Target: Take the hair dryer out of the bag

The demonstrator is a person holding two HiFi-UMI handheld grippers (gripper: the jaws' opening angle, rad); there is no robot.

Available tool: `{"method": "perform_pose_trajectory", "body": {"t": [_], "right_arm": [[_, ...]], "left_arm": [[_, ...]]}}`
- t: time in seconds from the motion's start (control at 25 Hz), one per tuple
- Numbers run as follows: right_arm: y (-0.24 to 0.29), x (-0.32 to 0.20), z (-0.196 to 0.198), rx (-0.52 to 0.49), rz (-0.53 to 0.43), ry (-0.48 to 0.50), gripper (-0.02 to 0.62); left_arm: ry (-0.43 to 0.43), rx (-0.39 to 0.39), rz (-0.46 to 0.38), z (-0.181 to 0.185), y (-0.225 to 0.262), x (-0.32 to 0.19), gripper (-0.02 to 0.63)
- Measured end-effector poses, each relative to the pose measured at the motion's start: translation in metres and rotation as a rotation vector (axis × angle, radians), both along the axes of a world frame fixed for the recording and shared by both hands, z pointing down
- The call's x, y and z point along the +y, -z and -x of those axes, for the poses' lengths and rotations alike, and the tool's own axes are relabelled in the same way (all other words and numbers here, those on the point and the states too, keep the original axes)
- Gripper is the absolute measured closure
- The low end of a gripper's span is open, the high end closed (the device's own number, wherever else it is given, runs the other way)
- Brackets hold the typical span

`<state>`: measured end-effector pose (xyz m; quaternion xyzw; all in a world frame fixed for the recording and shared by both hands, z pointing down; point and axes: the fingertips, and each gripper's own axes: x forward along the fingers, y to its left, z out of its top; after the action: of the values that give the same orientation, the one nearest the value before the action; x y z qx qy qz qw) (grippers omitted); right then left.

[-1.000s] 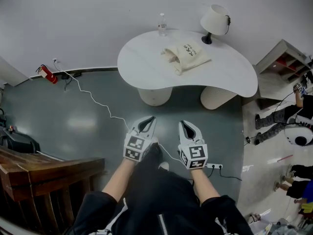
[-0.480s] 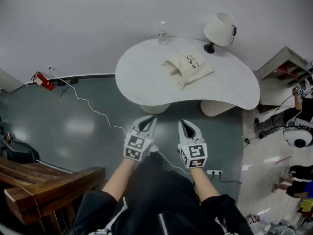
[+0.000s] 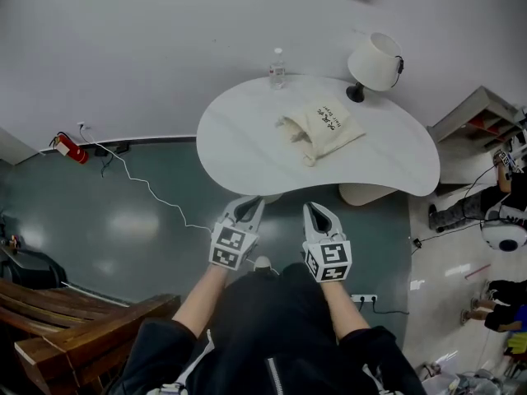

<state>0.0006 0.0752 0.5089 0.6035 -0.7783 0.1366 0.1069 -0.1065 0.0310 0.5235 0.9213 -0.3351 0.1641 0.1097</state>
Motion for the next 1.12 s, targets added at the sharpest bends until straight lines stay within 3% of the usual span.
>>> {"method": "perform_pose_trajectory", "body": {"t": [0.6, 1.12], "right_arm": [[-0.003, -0.039, -0.008, 0.003, 0.010, -0.013, 0.591], [-0.014, -0.121, -0.034, -0.005, 0.026, 0.044, 0.591]], "left_arm": [[-0.034, -0.003, 0.004, -0.014, -0.002, -0.041, 0.583], [0.007, -0.019, 0.029, -0.042, -0.015, -0.112, 0.583]]}}
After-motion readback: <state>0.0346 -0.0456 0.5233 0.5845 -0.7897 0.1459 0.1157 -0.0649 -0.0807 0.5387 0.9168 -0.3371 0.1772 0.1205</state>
